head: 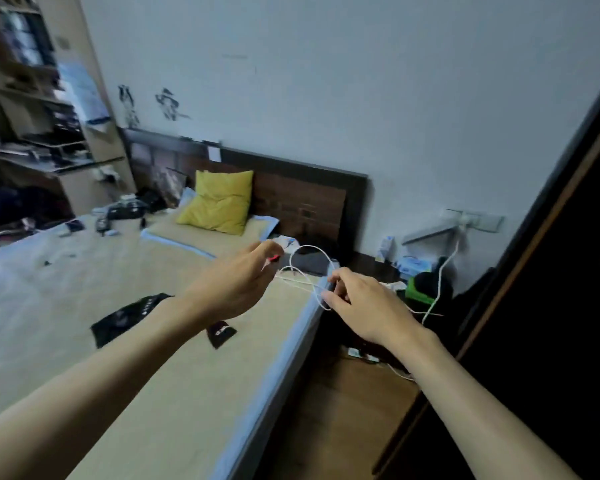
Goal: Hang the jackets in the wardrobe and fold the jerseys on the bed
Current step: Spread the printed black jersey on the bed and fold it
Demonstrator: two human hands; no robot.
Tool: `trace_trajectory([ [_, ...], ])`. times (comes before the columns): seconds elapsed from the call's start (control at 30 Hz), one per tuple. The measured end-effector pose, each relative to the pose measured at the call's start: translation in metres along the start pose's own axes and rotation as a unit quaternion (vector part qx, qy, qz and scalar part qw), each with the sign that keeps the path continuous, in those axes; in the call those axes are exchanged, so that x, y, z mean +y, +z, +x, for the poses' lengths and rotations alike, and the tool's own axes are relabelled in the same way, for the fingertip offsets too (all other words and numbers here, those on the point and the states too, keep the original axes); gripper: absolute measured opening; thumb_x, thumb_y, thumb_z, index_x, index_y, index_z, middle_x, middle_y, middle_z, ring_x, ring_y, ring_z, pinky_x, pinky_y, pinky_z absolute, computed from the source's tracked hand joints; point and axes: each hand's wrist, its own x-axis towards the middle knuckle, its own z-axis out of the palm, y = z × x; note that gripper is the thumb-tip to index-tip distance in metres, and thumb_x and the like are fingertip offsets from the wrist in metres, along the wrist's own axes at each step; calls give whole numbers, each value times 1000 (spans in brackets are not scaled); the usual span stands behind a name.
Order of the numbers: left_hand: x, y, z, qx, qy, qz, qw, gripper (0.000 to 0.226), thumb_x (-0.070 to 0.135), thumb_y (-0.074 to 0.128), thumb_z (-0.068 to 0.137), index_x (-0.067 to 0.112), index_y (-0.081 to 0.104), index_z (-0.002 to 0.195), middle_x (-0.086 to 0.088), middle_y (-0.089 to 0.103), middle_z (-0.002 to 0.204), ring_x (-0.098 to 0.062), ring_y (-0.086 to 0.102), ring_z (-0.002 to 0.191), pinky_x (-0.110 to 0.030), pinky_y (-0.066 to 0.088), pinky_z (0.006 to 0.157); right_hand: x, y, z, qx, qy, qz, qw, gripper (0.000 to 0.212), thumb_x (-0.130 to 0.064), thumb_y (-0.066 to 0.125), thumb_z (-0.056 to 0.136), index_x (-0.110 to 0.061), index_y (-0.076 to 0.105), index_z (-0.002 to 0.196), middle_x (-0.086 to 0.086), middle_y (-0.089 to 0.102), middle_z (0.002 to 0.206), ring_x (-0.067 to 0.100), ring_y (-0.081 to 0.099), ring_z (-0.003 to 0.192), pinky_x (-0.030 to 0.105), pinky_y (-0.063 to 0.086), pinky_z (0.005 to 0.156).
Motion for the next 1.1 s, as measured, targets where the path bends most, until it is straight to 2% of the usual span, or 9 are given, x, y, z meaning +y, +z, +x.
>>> trace_trajectory([
  [0.13, -104, -47, -71, 1, -116, 33, 993, 30, 35, 42, 106, 24, 47, 133, -1, 56, 136, -25, 61, 110, -47, 51, 95, -87, 55, 38, -74, -44, -5, 996, 40, -49, 51, 101, -22, 50, 132, -1, 63, 115, 22, 60, 111, 41, 50, 91],
  [0.27, -180, -77, -132, 8, -192, 40, 980, 31, 31, 47, 105, 18, 50, 133, -6, 60, 131, -26, 60, 112, -44, 48, 99, -151, 105, 74, -124, -56, -8, 991, 45, -50, 51, 101, -19, 49, 134, 3, 63, 120, 25, 57, 115, 46, 50, 95],
  [0.53, -275, -60, -193, -27, -323, 19, 946, 31, 35, 45, 105, 18, 47, 131, -9, 59, 130, -32, 61, 110, -45, 49, 95, -207, 207, 150, -208, -91, -54, 972, 44, -49, 54, 100, -16, 47, 129, 6, 64, 111, 26, 62, 101, 45, 55, 88],
  [0.67, -317, -21, -186, -59, -380, 9, 923, 35, 38, 43, 106, 20, 44, 136, -8, 56, 136, -31, 60, 115, -40, 49, 95, -200, 269, 202, -262, -76, -77, 959, 46, -45, 54, 100, -13, 46, 131, 13, 60, 129, 30, 60, 113, 42, 52, 91],
  [0.8, -362, 35, -154, -79, -424, -26, 902, 38, 38, 42, 107, 19, 44, 139, -6, 55, 139, -26, 59, 118, -35, 45, 93, -170, 336, 267, -320, -64, -87, 941, 51, -43, 53, 101, -9, 43, 138, 15, 58, 135, 33, 58, 119, 41, 50, 92],
  [0.9, -395, 94, -115, -89, -468, -60, 877, 35, 36, 44, 106, 20, 46, 136, -4, 57, 136, -23, 59, 115, -37, 48, 95, -136, 392, 320, -379, -35, -100, 919, 54, -43, 51, 101, -8, 41, 142, 16, 58, 136, 34, 59, 119, 43, 51, 97],
  [0.97, -415, 138, -85, -121, -488, -72, 861, 35, 38, 44, 105, 21, 46, 136, -1, 57, 136, -20, 59, 115, -38, 49, 96, -112, 433, 352, -417, -25, -111, 902, 54, -41, 49, 102, -9, 39, 144, 16, 57, 136, 34, 59, 119, 44, 50, 98],
  [1.1, -446, 221, -28, -167, -517, -112, 832, 37, 37, 43, 105, 19, 45, 138, -3, 55, 137, -22, 60, 116, -43, 50, 98, -78, 510, 406, -439, -20, -134, 888, 63, -41, 47, 104, -10, 26, 154, 19, 45, 149, 38, 53, 130, 46, 47, 101],
])
